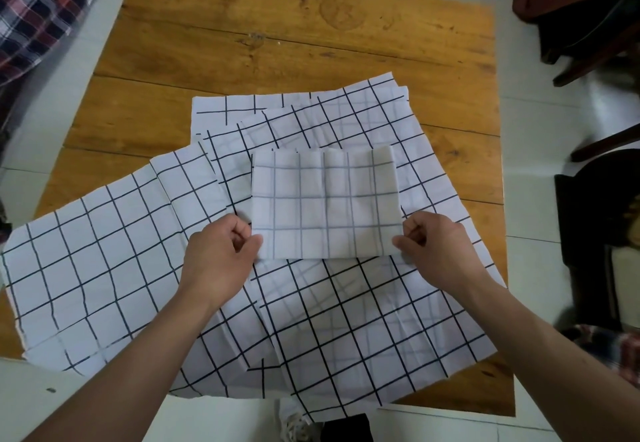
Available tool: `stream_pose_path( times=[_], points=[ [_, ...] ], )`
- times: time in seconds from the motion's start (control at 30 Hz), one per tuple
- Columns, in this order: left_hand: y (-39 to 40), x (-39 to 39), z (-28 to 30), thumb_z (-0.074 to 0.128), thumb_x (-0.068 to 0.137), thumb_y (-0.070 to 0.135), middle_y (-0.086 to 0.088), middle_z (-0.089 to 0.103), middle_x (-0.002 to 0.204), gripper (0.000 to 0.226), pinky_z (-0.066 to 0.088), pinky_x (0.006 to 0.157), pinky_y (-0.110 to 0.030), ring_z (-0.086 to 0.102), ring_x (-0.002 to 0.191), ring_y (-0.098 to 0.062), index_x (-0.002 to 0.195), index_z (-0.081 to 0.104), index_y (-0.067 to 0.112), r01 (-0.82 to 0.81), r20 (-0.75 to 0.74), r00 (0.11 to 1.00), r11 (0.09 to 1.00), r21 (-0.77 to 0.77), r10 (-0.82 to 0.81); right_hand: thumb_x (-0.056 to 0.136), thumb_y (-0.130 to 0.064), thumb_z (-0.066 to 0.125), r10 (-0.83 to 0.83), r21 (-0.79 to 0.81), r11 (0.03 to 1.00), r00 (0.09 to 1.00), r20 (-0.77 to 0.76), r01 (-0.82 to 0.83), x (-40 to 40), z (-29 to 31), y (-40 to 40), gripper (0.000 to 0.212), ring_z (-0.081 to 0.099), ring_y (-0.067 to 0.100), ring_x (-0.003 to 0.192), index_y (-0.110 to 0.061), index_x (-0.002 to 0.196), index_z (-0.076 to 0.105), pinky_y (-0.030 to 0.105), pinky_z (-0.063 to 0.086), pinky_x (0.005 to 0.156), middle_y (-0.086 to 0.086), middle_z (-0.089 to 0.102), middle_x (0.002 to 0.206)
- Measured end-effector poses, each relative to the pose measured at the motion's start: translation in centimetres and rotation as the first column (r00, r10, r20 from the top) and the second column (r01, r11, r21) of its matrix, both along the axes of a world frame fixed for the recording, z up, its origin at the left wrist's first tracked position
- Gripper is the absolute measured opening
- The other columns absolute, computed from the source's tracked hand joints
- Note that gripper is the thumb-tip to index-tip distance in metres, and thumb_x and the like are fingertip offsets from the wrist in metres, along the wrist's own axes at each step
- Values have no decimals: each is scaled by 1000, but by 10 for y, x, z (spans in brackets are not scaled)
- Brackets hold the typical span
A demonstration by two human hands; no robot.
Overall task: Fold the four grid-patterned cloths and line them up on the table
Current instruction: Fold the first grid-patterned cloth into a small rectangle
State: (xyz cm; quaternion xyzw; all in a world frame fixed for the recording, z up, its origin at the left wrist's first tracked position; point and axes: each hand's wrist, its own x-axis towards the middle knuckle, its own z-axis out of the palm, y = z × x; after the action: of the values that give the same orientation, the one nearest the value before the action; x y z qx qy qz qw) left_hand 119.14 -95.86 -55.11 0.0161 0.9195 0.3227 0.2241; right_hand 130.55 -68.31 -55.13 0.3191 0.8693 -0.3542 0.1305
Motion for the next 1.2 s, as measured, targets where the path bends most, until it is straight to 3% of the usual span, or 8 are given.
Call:
stream_pose_path(
  times=[0.27,0.57,0.67,0.8,0.93,1.03,1.13,1.2],
  points=[
    [3,0,-5,67,91,24,7,64,63,19,45,56,-25,61,59,-7,74,59,25,47,-81,995,996,-72,-53,88,-21,71,-59,17,998,998,4,59,-7,1,-5,16,69,18,64,-16,77,60,37,59,62,1,67,66],
    [6,1,-4,67,90,26,9,61,58,20,48,56,-29,59,55,-7,73,56,26,67,-131,988,991,-120,-82,86,-20,70,-47,67,997,999,26,45,-10,0,-7,14,67,17,61,-17,77,60,38,60,60,0,66,67],
    [8,4,-1,66,90,33,8,59,64,18,51,59,-36,57,62,-11,83,51,23,111,-188,969,965,-238,-158,86,-22,70,-49,110,993,998,34,45,-10,0,-10,14,64,16,63,-19,78,59,39,59,60,-1,65,68],
    [6,5,-3,65,89,27,7,55,80,27,42,56,-32,52,72,-15,109,47,25,168,-287,930,961,-220,-228,83,-21,70,9,260,966,999,-43,2,-6,-2,-14,18,58,14,71,-19,87,52,35,53,58,-4,60,81],
    [5,6,-10,61,92,19,3,55,100,37,47,67,-32,54,95,-18,127,60,29,255,-284,904,936,-243,-320,75,-9,76,353,466,852,919,-177,-237,-8,-10,-21,44,50,24,115,-17,115,62,36,48,91,6,54,125],
    [5,7,-12,62,92,17,2,56,104,36,46,68,-30,55,100,-20,126,64,28,248,-277,908,935,-252,-315,78,-20,79,496,389,827,852,-167,-405,-22,-10,-29,64,37,25,140,-14,136,53,39,31,114,6,46,146],
    [3,6,-13,63,92,19,4,55,98,34,48,70,-31,56,97,-20,125,66,28,257,-301,895,933,-254,-328,78,-31,80,561,317,807,815,-147,-499,-32,-9,-30,81,27,25,146,-10,146,42,40,21,121,6,39,152],
    [2,5,-13,64,91,20,5,52,92,33,49,70,-33,55,92,-20,123,67,29,250,-303,897,935,-251,-321,81,-44,74,571,283,795,820,-47,-537,-35,-10,-24,95,9,21,151,-13,154,23,37,6,123,3,18,163]
  ],
)
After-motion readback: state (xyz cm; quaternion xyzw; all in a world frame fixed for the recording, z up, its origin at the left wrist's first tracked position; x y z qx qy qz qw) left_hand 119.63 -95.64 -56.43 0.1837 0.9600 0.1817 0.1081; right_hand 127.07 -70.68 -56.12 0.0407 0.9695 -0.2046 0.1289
